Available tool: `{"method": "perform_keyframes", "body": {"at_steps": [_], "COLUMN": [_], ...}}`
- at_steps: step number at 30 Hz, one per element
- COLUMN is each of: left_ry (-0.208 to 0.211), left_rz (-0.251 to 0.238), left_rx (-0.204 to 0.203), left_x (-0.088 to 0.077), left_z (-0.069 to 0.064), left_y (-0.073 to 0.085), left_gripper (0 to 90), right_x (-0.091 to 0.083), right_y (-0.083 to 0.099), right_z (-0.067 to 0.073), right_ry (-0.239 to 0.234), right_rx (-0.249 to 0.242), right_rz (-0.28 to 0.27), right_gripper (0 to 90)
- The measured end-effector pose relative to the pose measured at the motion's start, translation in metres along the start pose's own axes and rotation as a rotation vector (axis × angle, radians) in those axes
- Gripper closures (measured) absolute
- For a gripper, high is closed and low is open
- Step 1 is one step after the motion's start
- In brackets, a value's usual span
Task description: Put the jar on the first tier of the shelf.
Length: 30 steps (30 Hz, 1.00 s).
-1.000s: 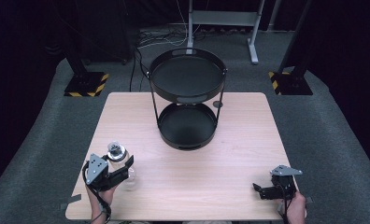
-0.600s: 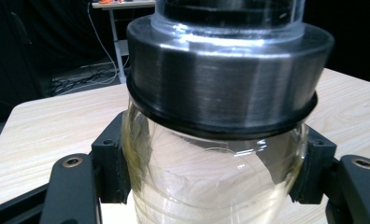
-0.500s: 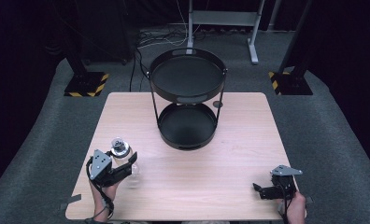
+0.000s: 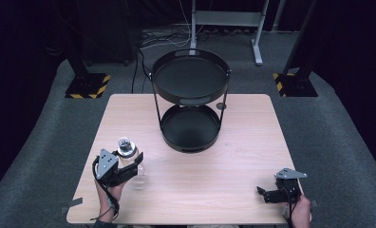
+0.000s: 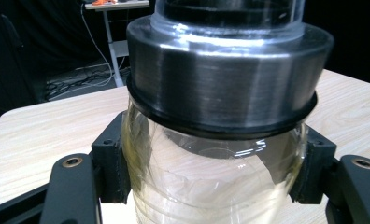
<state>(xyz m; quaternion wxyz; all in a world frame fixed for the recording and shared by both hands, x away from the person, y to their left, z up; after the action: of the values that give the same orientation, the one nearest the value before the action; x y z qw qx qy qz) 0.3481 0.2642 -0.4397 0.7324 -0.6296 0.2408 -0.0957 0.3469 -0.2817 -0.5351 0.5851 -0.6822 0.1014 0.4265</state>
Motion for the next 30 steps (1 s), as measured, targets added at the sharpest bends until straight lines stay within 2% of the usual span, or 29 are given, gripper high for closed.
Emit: {"method": "perform_keyframes", "body": {"at_steps": [30], "left_ry": [0.038], "left_rz": [-0.011], "left_rx": [0.012], "left_x": [0.027], "left_z": [-0.004], "left_y": [-0.011], "left_gripper": [31.1], "right_x": [0.000], "right_y": [0.000], "right_z": [0.000], "right_ry": [0.002], "right_rx": [-0.001], "right_rz": [-0.001], "right_gripper": [0.0]}}
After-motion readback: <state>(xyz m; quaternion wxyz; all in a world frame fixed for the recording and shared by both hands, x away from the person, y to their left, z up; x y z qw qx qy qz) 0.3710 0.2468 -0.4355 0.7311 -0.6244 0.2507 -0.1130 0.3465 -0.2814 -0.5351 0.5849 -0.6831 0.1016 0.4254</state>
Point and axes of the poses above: each handheld gripper's, and its own axes: x roughly forward along the jaws, y roughly out of its underside, z roughly to its left, the point moved 1 cm from there along x, roughly forward along the jaws, and after that the axes turned 4 degrees about x, right-handed, at the moved point
